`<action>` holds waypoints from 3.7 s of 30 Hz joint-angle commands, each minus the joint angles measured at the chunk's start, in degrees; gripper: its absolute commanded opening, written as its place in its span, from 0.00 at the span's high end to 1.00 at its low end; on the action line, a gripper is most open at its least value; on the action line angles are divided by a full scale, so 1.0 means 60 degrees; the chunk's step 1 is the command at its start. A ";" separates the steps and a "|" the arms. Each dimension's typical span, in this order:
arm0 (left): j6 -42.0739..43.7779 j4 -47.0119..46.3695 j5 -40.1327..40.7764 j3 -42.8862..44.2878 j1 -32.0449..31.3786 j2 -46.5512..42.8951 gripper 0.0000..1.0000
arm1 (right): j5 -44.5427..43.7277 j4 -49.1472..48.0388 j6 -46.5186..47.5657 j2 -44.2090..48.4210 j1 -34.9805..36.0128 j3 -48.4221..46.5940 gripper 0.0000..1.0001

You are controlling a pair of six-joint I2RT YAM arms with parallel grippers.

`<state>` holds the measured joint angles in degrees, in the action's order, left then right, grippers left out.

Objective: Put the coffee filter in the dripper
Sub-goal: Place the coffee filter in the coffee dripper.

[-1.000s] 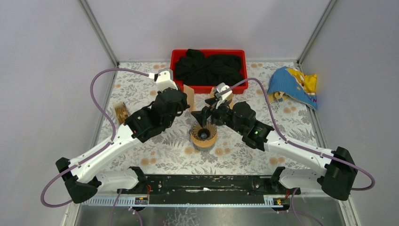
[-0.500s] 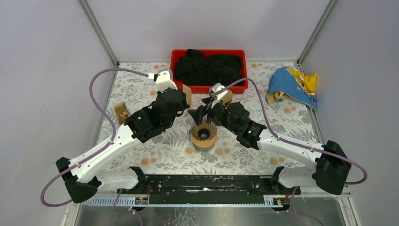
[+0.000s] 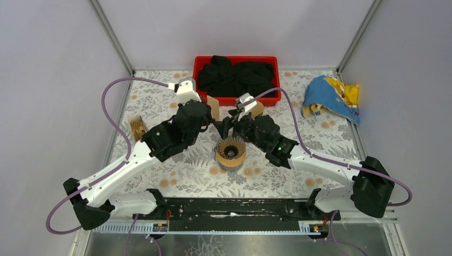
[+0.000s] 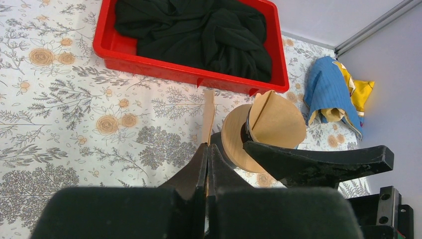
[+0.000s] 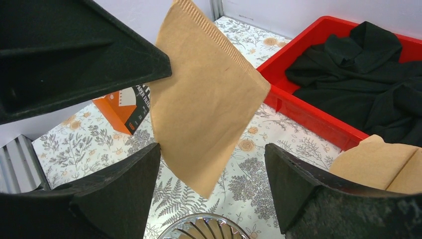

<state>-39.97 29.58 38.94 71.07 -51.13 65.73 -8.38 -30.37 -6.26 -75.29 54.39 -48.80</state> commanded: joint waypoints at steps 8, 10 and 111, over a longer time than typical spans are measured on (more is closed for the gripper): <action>0.0025 -0.0111 0.0307 0.0117 -0.0106 -0.0057 1.00 | -0.1094 -0.0711 0.0004 -0.0013 0.0099 -0.0442 0.22; 0.0025 -0.0111 0.0323 0.0104 -0.0116 -0.0057 1.00 | -0.1211 -0.0707 0.0004 -0.0006 0.0090 -0.0429 0.23; 0.0073 0.0073 -0.0618 -0.0303 -0.0240 -0.0038 0.13 | -0.3100 0.5561 -0.1034 -0.0474 0.0834 -0.3532 1.00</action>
<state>-38.94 29.52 32.03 68.69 -52.14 64.88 -23.53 2.50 -12.27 -77.69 58.43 -66.72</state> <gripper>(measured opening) 0.890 0.018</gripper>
